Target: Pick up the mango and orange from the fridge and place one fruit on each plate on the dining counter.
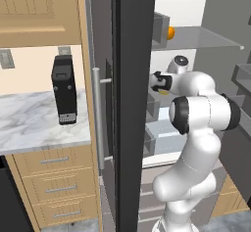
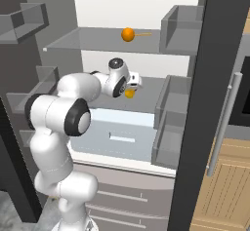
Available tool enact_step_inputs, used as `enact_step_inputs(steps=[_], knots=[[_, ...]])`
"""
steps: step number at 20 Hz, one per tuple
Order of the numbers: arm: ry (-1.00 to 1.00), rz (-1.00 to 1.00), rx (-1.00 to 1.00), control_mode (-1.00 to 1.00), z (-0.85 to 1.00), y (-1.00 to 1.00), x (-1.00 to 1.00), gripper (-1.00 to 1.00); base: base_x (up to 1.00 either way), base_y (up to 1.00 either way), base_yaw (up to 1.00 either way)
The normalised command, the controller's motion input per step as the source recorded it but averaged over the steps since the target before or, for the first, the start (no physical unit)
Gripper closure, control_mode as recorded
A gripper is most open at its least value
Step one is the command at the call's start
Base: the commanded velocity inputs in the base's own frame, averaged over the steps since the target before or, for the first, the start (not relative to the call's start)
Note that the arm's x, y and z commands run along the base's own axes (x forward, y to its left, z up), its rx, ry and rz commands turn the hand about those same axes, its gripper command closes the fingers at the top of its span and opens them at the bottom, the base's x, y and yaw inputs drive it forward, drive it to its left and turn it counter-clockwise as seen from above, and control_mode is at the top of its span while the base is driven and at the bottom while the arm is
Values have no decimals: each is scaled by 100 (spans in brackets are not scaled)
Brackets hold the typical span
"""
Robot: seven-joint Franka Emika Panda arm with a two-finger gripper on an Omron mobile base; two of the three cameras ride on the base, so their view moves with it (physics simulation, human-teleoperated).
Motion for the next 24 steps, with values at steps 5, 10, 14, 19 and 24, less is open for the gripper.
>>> enact_step_inputs(steps=[5, 10, 14, 19, 24], knots=[[0, 0, 1, -100, -16, 0, 36, -100, 0, 0, 0], [4, 0, 0, -100, -6, 0, 0, -100, 0, 0, 0], [2, 0, 0, -100, -48, 0, 4, -100, 0, 0, 0], [0, 0, 0, -100, -57, 0, 11, -100, 0, 0, 0], [0, 0, 0, -100, -17, 0, 1, -100, 0, 0, 0]])
